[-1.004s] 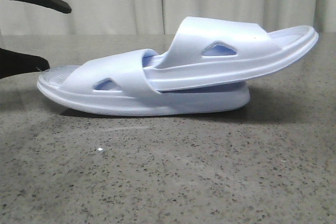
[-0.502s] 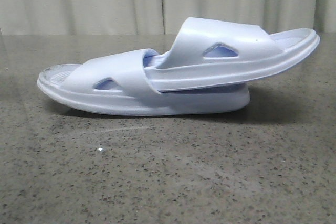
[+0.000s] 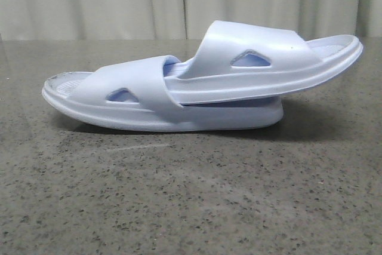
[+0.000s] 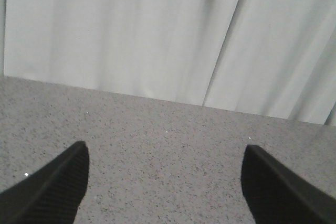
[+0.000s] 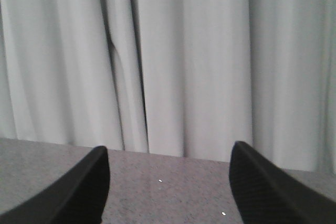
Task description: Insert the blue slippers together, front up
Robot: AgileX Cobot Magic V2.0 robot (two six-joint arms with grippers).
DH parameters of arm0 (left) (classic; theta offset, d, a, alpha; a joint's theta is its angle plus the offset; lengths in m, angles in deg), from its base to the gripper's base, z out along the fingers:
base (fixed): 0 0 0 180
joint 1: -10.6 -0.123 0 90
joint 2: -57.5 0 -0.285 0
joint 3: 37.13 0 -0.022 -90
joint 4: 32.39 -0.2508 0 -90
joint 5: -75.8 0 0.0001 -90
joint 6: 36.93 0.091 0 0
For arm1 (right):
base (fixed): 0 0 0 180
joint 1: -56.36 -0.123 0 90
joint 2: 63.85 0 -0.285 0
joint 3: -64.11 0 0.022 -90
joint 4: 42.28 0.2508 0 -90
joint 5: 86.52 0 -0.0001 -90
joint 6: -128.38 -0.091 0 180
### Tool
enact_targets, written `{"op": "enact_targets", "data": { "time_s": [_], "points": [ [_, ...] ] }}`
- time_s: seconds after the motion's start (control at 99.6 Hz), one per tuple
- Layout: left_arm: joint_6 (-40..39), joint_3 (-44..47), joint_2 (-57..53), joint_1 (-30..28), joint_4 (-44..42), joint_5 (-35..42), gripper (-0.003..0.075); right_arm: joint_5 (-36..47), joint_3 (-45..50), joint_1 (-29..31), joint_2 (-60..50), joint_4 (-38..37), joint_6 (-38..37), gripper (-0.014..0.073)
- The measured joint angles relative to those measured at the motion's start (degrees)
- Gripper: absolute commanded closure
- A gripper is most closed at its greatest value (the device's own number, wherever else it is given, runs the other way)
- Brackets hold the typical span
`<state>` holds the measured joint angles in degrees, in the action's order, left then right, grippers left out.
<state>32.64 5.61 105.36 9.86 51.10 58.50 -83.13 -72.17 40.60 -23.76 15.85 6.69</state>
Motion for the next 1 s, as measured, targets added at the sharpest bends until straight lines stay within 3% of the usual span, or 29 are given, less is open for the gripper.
{"op": "enact_targets", "data": {
  "time_s": [0.221,0.542,1.004],
  "points": [
    [0.10,5.67,-9.14,3.18,-2.41,6.58,0.0191,2.89,6.81,0.00,-0.91,0.01,1.22,0.0165],
    [0.10,15.02,-21.80,3.34,-6.22,7.63,0.0191,3.04,11.89,0.00,-9.85,0.01,3.90,0.0165],
    [0.10,17.75,-23.22,3.34,-7.75,4.68,0.0191,-1.21,21.59,0.00,-22.82,-0.24,4.00,0.0171]
  ]
}}
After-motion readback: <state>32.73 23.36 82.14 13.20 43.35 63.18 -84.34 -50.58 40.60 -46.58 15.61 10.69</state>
